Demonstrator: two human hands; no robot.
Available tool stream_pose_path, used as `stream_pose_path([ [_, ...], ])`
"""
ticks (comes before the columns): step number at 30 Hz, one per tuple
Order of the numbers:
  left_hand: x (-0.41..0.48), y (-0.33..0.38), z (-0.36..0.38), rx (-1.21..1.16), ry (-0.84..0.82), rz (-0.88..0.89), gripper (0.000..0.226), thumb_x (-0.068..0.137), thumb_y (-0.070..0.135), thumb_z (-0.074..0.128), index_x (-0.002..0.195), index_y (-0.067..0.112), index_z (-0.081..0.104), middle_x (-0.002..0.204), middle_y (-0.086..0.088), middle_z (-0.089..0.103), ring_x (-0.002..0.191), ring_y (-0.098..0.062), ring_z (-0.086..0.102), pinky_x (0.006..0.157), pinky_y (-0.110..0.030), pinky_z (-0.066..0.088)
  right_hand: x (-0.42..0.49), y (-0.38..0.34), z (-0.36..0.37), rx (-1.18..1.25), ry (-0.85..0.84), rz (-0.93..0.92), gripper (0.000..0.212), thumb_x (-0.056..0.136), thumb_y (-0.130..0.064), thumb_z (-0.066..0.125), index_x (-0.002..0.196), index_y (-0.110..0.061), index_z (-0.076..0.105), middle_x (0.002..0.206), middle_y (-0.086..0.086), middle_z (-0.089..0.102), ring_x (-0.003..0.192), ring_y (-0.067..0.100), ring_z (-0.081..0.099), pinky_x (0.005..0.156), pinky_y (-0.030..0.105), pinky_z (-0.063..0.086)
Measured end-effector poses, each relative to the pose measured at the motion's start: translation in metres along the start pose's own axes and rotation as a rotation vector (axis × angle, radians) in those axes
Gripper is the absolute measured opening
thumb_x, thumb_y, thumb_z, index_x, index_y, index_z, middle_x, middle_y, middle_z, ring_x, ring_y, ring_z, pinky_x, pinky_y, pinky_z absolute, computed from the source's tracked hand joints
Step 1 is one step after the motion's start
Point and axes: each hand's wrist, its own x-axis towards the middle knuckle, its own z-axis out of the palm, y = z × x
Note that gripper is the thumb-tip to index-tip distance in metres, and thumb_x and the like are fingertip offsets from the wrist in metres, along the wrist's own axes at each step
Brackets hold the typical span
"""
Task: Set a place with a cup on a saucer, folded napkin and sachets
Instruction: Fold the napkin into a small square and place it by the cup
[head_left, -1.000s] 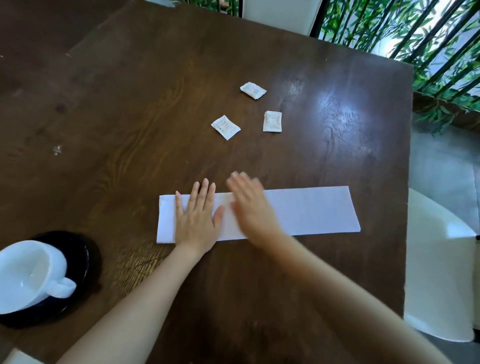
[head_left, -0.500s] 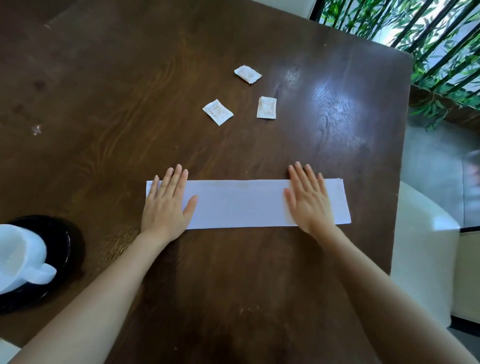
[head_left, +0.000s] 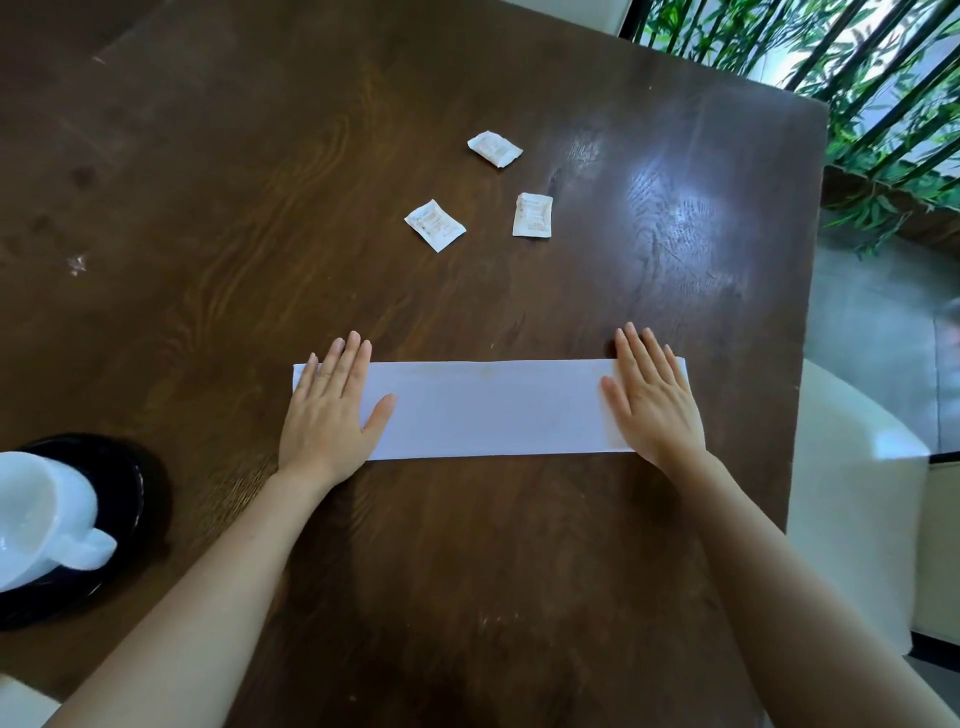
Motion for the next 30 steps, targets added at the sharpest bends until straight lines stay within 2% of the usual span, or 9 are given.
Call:
stream_pose_path([
  [6,0.001,-0.004,0.0,-0.034,-0.014,0.006,0.077,0.089,0.059,0.015,0.15,0.012,0.011,0.159,-0.004,0.009,0.146,-0.014,0.002,0.119,-0.034,-0.002,0.0,0.004,-0.004,0.107,0.012,0.003,0.057,0.098,-0.044,0.02,0.149,-0.02,0.009,0.158,-0.005,0.003,0.144,0.008,-0.005,0.117,0.029,-0.006],
  [11,0.006,-0.001,-0.006,-0.177,-0.024,-0.013,0.073,0.09,0.055,0.024,0.15,0.015,0.015,0.16,-0.003,0.011,0.147,-0.015,0.005,0.118,-0.033,-0.002,-0.002,0.004,-0.019,0.564,0.14,0.096,0.049,0.095,-0.008,0.04,0.143,-0.019,0.035,0.155,-0.001,0.025,0.143,0.02,0.024,0.117,0.033,0.017],
  [14,0.009,-0.002,-0.016,-0.456,-0.018,-0.079,0.059,0.098,0.038,0.038,0.149,0.016,0.019,0.159,-0.002,0.014,0.144,-0.008,0.004,0.117,-0.033,-0.001,-0.001,-0.001,-0.036,0.81,0.231,0.273,0.046,0.093,-0.004,0.044,0.139,-0.014,0.042,0.151,0.003,0.035,0.138,0.017,0.032,0.11,0.022,0.023],
  [17,0.008,0.007,-0.025,-0.453,0.005,-0.051,0.054,0.099,0.025,0.039,0.149,0.014,0.021,0.159,-0.005,0.015,0.145,-0.012,0.003,0.118,-0.037,-0.002,-0.007,0.004,-0.043,0.699,0.366,0.531,0.04,0.093,-0.009,0.048,0.132,-0.004,0.046,0.141,0.016,0.044,0.132,0.029,0.037,0.106,0.026,0.025],
  [19,0.005,0.027,-0.026,-0.34,0.03,0.083,0.054,0.099,0.023,0.037,0.149,0.013,0.021,0.159,-0.007,0.015,0.147,-0.019,0.006,0.118,-0.038,-0.005,-0.017,0.007,-0.043,0.587,0.317,0.645,0.038,0.091,-0.013,0.05,0.127,-0.001,0.049,0.134,0.022,0.046,0.126,0.036,0.036,0.103,0.033,0.027],
  [24,-0.007,0.083,-0.006,-0.156,-0.071,0.255,0.058,0.099,0.038,0.024,0.15,0.021,0.003,0.16,-0.001,-0.002,0.147,-0.017,-0.006,0.114,-0.034,-0.014,-0.033,0.007,-0.048,0.543,0.145,0.765,0.033,0.09,-0.022,0.054,0.113,0.001,0.054,0.124,0.022,0.047,0.114,0.038,0.046,0.097,0.041,0.039],
  [26,-0.008,0.087,0.004,-0.058,-0.11,0.244,0.06,0.098,0.043,0.017,0.149,0.022,-0.005,0.16,0.0,-0.009,0.146,-0.016,-0.012,0.113,-0.035,-0.017,-0.028,0.012,-0.055,0.573,0.031,0.778,0.023,0.089,-0.025,0.055,0.096,-0.003,0.057,0.104,0.019,0.053,0.097,0.033,0.053,0.077,0.035,0.046],
  [28,-0.008,0.087,0.009,0.001,-0.111,0.237,0.061,0.098,0.046,0.013,0.149,0.021,-0.008,0.159,0.0,-0.012,0.146,-0.017,-0.014,0.114,-0.037,-0.016,-0.025,0.018,-0.064,0.595,-0.077,0.766,0.027,0.087,-0.024,0.056,0.069,-0.004,0.055,0.071,0.015,0.051,0.071,0.029,0.049,0.056,0.03,0.038],
  [30,-0.008,0.087,0.011,0.024,-0.119,0.244,0.062,0.097,0.048,0.012,0.149,0.02,-0.008,0.159,0.0,-0.012,0.146,-0.017,-0.015,0.114,-0.038,-0.016,-0.022,0.022,-0.071,0.634,-0.161,0.785,0.031,0.086,-0.024,0.059,0.074,0.005,0.064,0.058,0.012,0.047,0.054,0.027,0.044,0.054,0.028,0.036],
])
